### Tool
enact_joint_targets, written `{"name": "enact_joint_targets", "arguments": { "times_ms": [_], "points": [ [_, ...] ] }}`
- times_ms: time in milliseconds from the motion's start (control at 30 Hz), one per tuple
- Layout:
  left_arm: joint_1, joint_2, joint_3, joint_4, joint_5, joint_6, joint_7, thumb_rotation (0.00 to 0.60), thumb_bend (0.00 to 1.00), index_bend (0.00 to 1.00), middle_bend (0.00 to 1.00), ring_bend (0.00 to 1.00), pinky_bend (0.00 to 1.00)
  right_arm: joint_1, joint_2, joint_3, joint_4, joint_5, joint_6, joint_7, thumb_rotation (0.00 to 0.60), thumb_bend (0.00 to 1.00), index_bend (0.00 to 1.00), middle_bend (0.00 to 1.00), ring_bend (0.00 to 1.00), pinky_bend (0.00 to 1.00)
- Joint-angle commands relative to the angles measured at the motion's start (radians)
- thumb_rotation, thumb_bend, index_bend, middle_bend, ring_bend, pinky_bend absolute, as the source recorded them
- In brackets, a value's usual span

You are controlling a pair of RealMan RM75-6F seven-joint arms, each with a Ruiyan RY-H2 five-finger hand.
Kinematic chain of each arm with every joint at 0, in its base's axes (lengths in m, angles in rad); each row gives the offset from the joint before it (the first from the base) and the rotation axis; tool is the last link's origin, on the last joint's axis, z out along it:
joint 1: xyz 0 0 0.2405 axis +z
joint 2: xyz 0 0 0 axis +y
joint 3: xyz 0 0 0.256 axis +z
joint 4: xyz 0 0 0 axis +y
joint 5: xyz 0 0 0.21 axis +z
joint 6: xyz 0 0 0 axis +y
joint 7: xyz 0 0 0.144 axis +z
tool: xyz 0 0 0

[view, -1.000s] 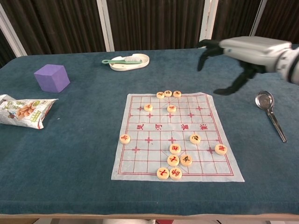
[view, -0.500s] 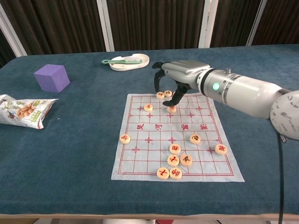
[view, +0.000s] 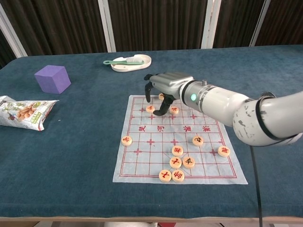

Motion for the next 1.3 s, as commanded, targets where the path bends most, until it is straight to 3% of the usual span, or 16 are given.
{"name": "enact_joint_targets", "arguments": {
  "times_ms": [33,767,1300],
  "points": [
    [0.002,0.0,0.003,0.003,0.001,0.001,-0.002,0.6,0.48,0.0,0.0,0.0,0.0,0.018,-0.021,0.001,0.03,0.004,-0.009,0.011,0.6,0.45,0.51,0.04,0.0,0.0],
    [0.004,0.007,0.011,0.007,0.009,0.001,-0.024,0.6,0.48,0.0,0.0,0.0,0.0,0.038,-0.064,-0.006,0.097,0.012,0.007,0.018,0.6,0.48,0.6,0.08,0.0,0.0],
    [0.006,0.009,0.017,0.005,0.021,0.009,-0.028,0.6,0.48,0.0,0.0,0.0,0.0,-0.009,0.008,-0.032,-0.01,-0.007,0.052,0.015,0.6,0.48,0.63,0.1,0.0,0.0]
  ]
}}
